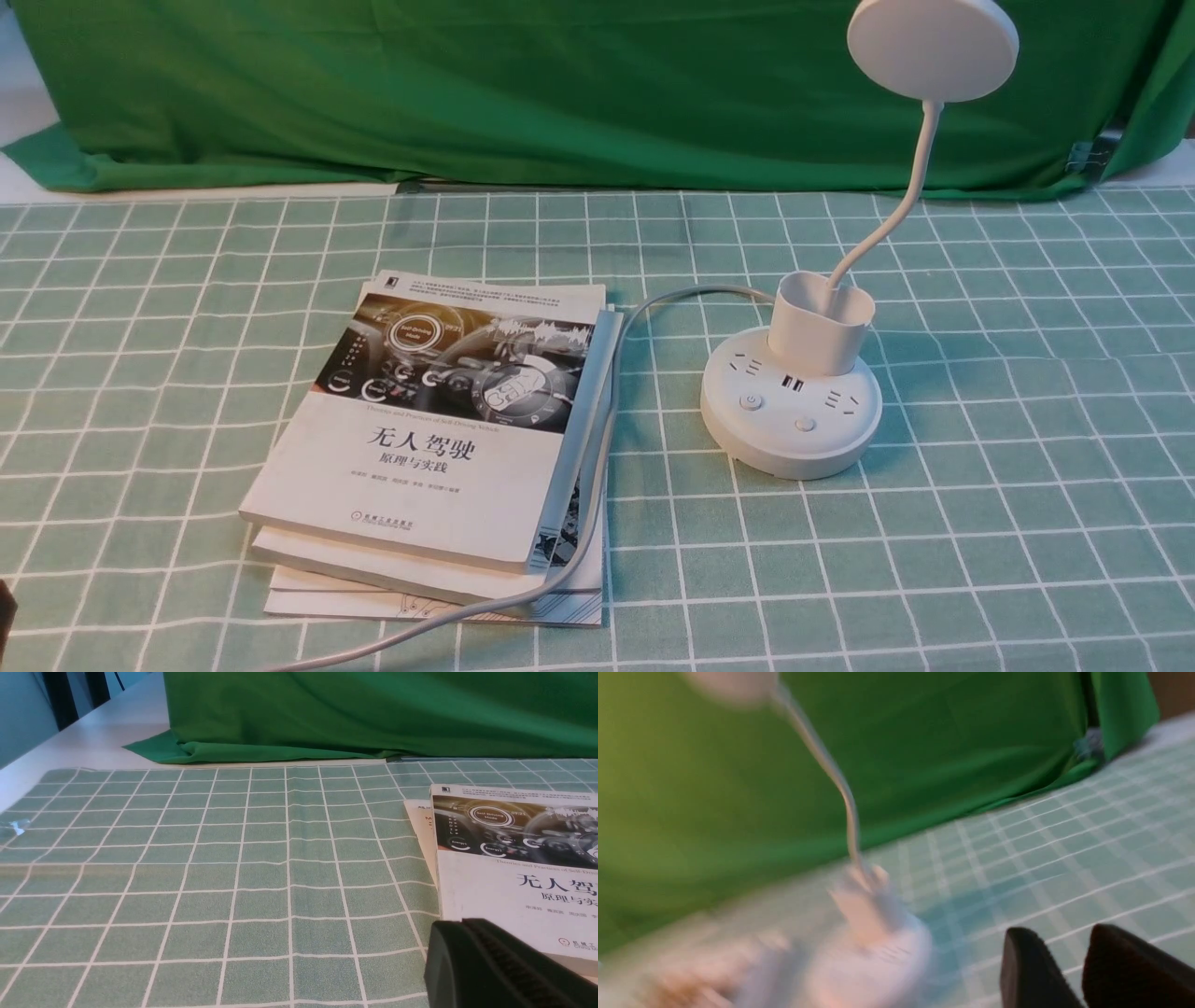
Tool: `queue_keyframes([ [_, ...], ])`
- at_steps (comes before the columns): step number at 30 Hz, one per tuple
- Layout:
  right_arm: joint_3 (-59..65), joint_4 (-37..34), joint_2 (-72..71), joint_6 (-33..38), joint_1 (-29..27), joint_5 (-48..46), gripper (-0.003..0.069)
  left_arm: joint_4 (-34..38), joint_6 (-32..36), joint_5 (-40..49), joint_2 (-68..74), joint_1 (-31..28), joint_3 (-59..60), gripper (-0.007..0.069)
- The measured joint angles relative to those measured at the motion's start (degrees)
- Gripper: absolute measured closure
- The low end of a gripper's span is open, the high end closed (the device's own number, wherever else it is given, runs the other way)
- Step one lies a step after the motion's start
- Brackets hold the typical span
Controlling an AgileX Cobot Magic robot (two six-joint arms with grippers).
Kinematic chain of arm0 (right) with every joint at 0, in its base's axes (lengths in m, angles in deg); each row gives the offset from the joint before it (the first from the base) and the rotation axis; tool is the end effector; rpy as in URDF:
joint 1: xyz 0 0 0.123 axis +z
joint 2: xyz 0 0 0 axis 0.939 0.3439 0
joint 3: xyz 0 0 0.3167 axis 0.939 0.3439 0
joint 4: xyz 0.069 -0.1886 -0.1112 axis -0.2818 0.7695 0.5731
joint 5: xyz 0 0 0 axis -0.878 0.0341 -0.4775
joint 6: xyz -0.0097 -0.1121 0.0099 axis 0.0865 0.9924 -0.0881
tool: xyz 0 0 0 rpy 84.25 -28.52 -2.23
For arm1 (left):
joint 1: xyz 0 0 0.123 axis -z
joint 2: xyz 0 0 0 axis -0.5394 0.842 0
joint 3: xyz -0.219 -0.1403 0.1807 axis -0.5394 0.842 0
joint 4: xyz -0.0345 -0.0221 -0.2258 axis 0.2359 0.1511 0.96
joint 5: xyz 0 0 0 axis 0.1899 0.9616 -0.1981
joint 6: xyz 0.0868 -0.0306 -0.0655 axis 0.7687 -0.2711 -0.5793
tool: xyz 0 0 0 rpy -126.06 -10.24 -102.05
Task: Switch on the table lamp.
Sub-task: 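Press the button on the base of the white desk lamp with the right gripper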
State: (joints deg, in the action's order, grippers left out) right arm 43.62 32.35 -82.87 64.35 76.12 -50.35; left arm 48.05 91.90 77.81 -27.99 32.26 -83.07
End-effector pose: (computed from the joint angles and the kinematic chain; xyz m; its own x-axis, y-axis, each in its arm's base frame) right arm 0.0244 0.0031 0.2040 -0.0481 0.4814 -0.8752 -0.1017 0.8693 0.4837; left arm 0.0229 -0.0011 0.1885 -0.1316 0.0057 -0.9913 0.0056 1.0000 0.0050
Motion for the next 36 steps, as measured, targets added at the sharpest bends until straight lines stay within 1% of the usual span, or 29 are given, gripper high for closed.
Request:
queue_keyframes([
  [1,0.0,0.0,0.0,-9.89,0.0,0.78,0.0418,0.0,0.0,0.0,0.0,0.0,0.0,0.0603],
  [2,0.0,0.0,0.0,-17.75,0.0,1.04,0.0418,0.0,0.0,0.0,0.0,0.0,0.0,0.0603],
  [4,0.0,-0.05,0.0,-27.9,0.0,1.04,0.0418,0.0,0.0,0.0,0.0,0.0,0.0,0.0603],
  [5,0.0,-0.05,0.0,-30.8,0.0,1.04,0.0418,0.0,0.0,0.0,0.0,0.0,0.0,0.0603],
  [7,0.0,-0.01,0.0,-31.71,0.0,1.04,0.0418,0.0,0.0,0.0,0.0,0.0,0.0,0.0603],
  [11,0.0,-0.01,0.0,-28.86,0.0,1.09,0.0418,0.0,0.0,0.0,0.0,0.0,0.0,0.0603],
  [14,0.0,-0.01,0.0,-23.69,0.05,1.81,0.0418,0.0,0.0,0.0,0.0,0.0,0.0,0.0603],
  [15,0.0,-0.01,0.0,-23.27,0.05,1.95,0.0418,0.0,0.0,0.0,0.0,0.0,0.0,0.0603],
  [16,0.0,-0.01,0.0,-19.04,0.05,2.84,0.0418,0.0,0.0,0.0,0.0,0.0,0.0,0.0603],
  [17,-0.29,-0.01,0.06,-17.4,0.05,2.72,0.0423,0.0,0.0,0.0,0.0,0.0,0.0,0.0603],
  [18,-1.58,-0.01,0.7,-13.0,0.05,1.83,0.0441,0.0,0.0,0.0,0.0,0.0,0.0,0.0603],
  [20,-3.99,-0.01,2.07,-9.14,0.05,0.38,0.0474,0.0,0.0,0.0,0.0,0.0,0.0,0.0603],
  [21,-8.47,-0.01,5.67,-1.13,0.05,-2.31,0.0547,0.0,0.0,0.0,0.0,0.0,0.0,0.0603],
  [22,-11.03,-0.01,7.24,1.74,0.05,-3.41,0.0572,0.0,0.0,0.0,0.0,0.0,0.0,0.0603],
  [24,-18.32,-0.01,13.5,12.06,0.1,-8.09,0.0622,0.0,0.0,0.0,0.0,0.0,0.0,0.0603],
  [25,-23.04,0.05,17.89,16.43,0.1,-11.86,0.063,0.0,0.0,0.0,0.0,0.0,0.0,0.0603],
  [26,-23.04,0.05,18.63,17.25,0.1,-12.53,0.063,0.0,0.0,0.0,0.0,0.0,0.0,0.0603],
  [27,-28.68,0.05,24.03,22.6,0.1,-17.71,0.0631,-0.04,0.0,0.0,0.0,0.0,0.0,0.0603],
  [28,-32.68,0.05,27.24,25.31,0.1,-21.02,0.0631,-0.04,0.0,0.0,0.0,0.0,0.0,0.0603],
  [29,-37.27,-0.02,32.07,29.65,0.1,-26.94,0.0631,-0.04,0.0,0.0,0.0,0.0,0.0,0.0603],
  [32,-46.49,-1.87,43.11,36.8,0.57,-37.46,0.0631,-0.04,0.0,0.0,0.0,0.0,0.0,0.0603],
  [35,-50.04,-4.17,48.96,40.33,1.82,-40.7,0.0631,-0.06,0.0,0.0,0.0,0.0,0.0,0.0603],
  [36,-51.44,-5.39,52.63,41.67,3.1,-41.2,0.0631,-0.12,0.0,0.06,0.0,0.0,0.0,0.0603],
])
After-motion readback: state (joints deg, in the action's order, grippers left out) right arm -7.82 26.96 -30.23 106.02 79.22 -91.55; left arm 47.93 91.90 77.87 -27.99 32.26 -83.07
